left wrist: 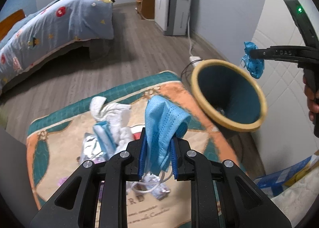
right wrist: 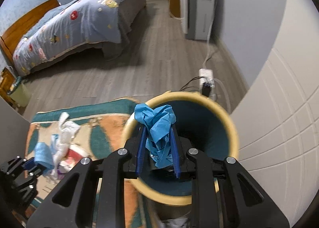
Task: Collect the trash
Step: 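Open the right tool over the wastebasket dropping the glove while the left tool drops the mask in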
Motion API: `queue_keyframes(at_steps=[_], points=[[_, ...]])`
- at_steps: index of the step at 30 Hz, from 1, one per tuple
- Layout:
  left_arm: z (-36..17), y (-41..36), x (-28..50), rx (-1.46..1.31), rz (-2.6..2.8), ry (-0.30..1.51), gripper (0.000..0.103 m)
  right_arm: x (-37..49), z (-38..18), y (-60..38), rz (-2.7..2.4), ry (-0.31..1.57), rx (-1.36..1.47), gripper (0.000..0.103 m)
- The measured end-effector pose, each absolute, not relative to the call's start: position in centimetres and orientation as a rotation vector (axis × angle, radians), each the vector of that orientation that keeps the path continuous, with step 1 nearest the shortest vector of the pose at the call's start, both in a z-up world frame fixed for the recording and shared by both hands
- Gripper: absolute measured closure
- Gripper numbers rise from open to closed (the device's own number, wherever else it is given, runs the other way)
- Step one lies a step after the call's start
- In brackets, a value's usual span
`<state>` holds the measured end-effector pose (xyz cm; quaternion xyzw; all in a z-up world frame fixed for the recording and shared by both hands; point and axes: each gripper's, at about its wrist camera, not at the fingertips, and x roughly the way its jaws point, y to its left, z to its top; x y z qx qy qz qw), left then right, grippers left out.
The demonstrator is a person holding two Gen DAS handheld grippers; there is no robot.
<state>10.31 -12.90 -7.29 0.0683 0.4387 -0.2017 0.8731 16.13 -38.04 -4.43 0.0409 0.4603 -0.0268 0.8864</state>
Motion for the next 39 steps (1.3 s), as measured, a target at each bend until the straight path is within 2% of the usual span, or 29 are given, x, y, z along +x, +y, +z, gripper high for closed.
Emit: queue_keyframes(at_steps=[15, 30, 39], points=[[-6.0, -19.5, 9.3, 0.218, -0.577, 0.836, 0.081, 16.6, -6.5, -44.0, -0.151, 0.987, 0.155, 0.08], [-9.6, -26.5, 9.3, 0.226, -0.717, 0.934, 0.081, 17.0, -11.2, -46.9, -0.206, 1.087, 0.294, 0.08], [-10.1, -29.2, 13.0, 0.191, -0.714, 0.97, 0.081, 17.0, -12.5, -47.8, -0.24, 1.103, 0.348, 0.08]])
